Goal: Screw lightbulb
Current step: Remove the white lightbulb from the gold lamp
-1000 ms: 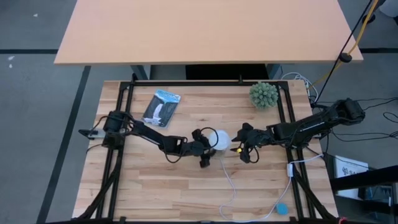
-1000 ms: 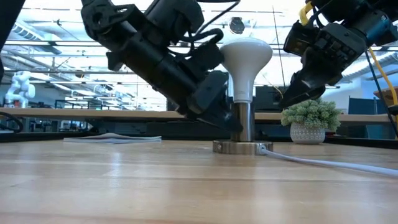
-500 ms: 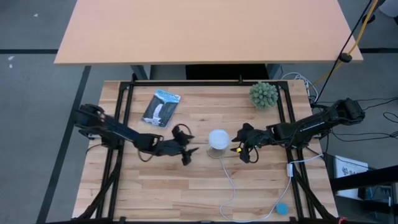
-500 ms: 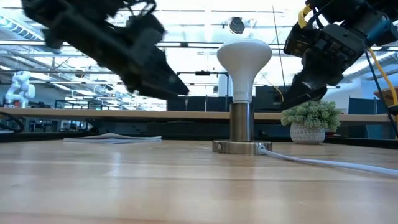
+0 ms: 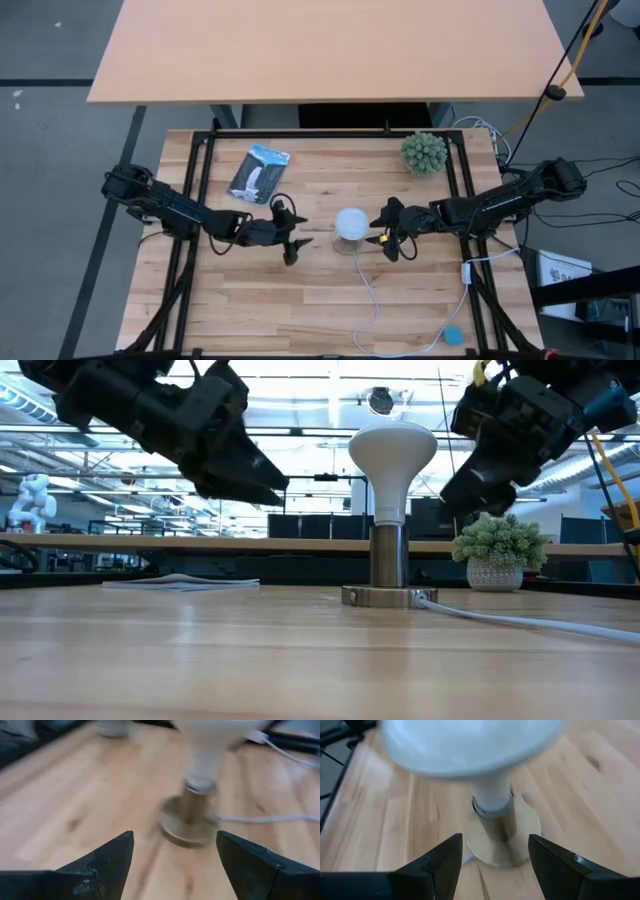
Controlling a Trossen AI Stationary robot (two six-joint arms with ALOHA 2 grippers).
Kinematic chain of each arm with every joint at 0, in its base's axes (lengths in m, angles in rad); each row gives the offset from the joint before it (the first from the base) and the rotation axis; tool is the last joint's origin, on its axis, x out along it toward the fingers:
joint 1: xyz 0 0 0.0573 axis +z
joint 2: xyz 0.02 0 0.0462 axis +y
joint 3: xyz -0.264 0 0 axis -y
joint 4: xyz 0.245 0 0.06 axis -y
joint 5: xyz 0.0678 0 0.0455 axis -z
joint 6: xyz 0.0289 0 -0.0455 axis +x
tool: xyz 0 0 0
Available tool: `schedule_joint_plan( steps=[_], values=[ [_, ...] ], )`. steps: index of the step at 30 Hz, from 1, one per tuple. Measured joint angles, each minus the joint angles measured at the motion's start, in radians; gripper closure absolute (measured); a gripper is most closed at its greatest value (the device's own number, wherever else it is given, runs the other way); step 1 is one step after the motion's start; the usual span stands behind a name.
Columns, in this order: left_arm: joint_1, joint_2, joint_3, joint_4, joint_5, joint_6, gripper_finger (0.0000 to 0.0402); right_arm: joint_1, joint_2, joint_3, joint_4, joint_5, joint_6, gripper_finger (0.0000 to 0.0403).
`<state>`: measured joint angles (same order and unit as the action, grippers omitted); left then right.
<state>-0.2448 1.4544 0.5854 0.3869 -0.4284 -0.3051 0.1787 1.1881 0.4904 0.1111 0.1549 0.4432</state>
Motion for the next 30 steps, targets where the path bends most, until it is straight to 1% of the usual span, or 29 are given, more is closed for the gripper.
schedule_joint_plan(
  steps=[1, 3, 5, 7, 10, 12, 14, 15, 17, 20, 23, 26, 30],
  values=[
    [0.000, 0.000, 0.000, -0.004, 0.041, 0.018, 0.0113, 0.000, 0.000, 0.000, -0.014, -0.001, 0.016, 0.0183],
    [-0.001, 0.000, 0.000, -0.007, 0.106, 0.118, 0.0113, 0.001, 0.000, 0.000, -0.036, -0.004, 0.042, 0.0183],
    [0.000, 0.000, 0.000, -0.004, 0.144, 0.192, 0.0113, 0.009, 0.000, 0.000, -0.058, -0.002, 0.043, 0.0183],
    [0.010, -0.010, 0.000, -0.010, 0.190, 0.215, 0.0113, 0.025, 0.000, 0.000, -0.064, 0.005, 0.036, 0.0183],
    [0.039, -0.048, -0.027, 0.036, 0.333, 0.243, 0.0113, 0.054, 0.000, 0.000, -0.064, 0.034, 0.024, 0.0183],
    [0.070, -0.087, -0.078, 0.087, 0.426, 0.247, 0.0113, 0.076, 0.000, 0.000, -0.066, 0.076, 0.014, 0.0183],
    [0.105, -0.131, -0.147, 0.175, 0.479, 0.243, 0.0113, 0.095, 0.000, 0.000, -0.074, 0.121, 0.007, 0.0183],
    [0.125, -0.155, -0.189, 0.214, 0.495, 0.235, 0.0113, 0.104, 0.000, 0.000, -0.074, 0.136, 0.000, 0.0183],
    [0.162, -0.192, -0.269, 0.317, 0.523, 0.224, 0.0113, 0.114, 0.000, 0.000, -0.071, 0.139, -0.018, 0.0183],
    [0.205, -0.237, -0.373, 0.428, 0.551, 0.202, 0.0113, 0.121, -0.003, -0.005, -0.062, 0.140, -0.025, 0.0183],
    [0.214, -0.255, -0.443, 0.501, 0.552, 0.184, 0.0113, 0.124, -0.020, -0.061, 0.015, 0.141, -0.012, 0.0183],
    [0.214, -0.257, -0.475, 0.500, 0.552, 0.180, 0.0113, 0.124, -0.062, -0.157, 0.135, 0.141, 0.027, 0.0183],
    [0.214, -0.257, -0.489, 0.466, 0.550, 0.182, 0.0113, 0.122, -0.128, -0.291, 0.338, 0.141, 0.078, 0.0183]
  ],
)
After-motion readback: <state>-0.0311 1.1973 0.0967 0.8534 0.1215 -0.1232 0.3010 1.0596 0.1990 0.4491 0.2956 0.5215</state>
